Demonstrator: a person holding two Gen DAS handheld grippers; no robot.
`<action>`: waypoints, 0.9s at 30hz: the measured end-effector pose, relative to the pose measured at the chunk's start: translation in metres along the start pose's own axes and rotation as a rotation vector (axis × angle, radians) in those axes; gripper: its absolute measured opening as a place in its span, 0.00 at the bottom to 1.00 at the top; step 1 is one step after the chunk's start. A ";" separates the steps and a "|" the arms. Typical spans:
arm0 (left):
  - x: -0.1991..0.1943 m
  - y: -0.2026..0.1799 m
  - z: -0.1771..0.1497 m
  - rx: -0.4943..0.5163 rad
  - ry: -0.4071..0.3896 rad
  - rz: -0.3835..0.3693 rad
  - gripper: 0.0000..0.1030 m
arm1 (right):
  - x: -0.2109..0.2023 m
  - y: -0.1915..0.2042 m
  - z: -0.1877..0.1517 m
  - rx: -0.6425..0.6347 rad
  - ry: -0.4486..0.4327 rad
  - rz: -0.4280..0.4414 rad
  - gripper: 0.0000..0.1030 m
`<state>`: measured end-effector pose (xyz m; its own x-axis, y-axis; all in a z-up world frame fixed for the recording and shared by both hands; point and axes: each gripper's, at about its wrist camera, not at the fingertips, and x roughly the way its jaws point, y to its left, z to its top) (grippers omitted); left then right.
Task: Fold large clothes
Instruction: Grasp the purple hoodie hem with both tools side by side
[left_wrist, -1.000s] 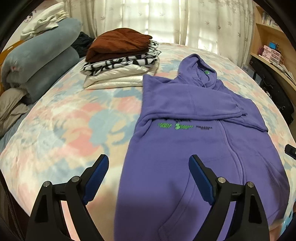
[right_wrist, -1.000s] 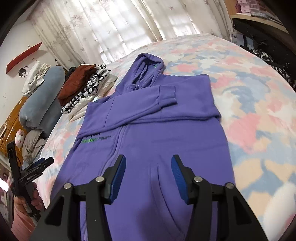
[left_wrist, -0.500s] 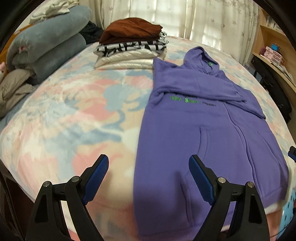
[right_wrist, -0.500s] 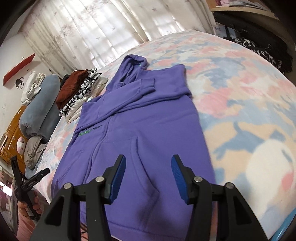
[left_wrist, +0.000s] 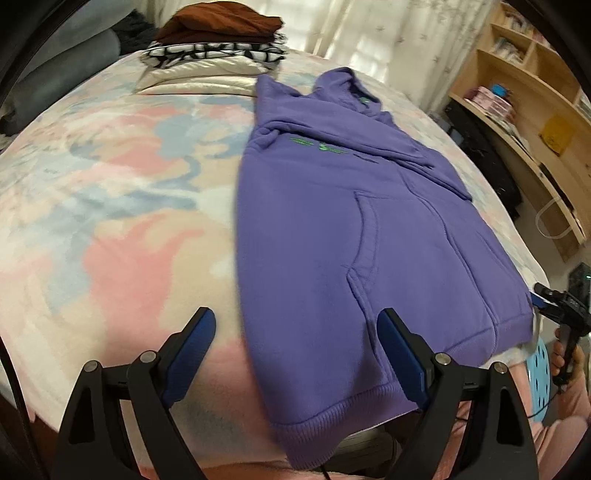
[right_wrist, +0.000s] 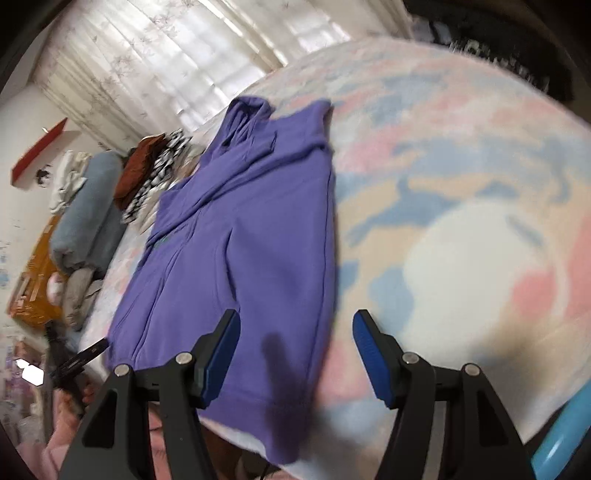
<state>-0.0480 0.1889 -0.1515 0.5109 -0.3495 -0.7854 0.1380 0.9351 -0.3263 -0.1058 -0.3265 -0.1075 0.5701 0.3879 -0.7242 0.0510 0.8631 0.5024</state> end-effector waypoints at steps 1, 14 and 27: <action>0.003 0.001 0.001 0.002 0.003 -0.014 0.85 | 0.003 -0.004 -0.003 0.003 0.007 0.024 0.62; 0.025 0.010 0.014 0.001 0.008 -0.233 0.87 | 0.043 0.019 -0.008 -0.117 0.030 0.206 0.31; 0.053 0.001 0.023 -0.128 -0.073 -0.311 0.16 | 0.063 0.027 -0.001 -0.060 0.019 0.282 0.16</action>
<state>-0.0007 0.1723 -0.1815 0.5210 -0.6072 -0.5998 0.1916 0.7680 -0.6111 -0.0696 -0.2784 -0.1402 0.5392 0.6212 -0.5687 -0.1567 0.7374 0.6570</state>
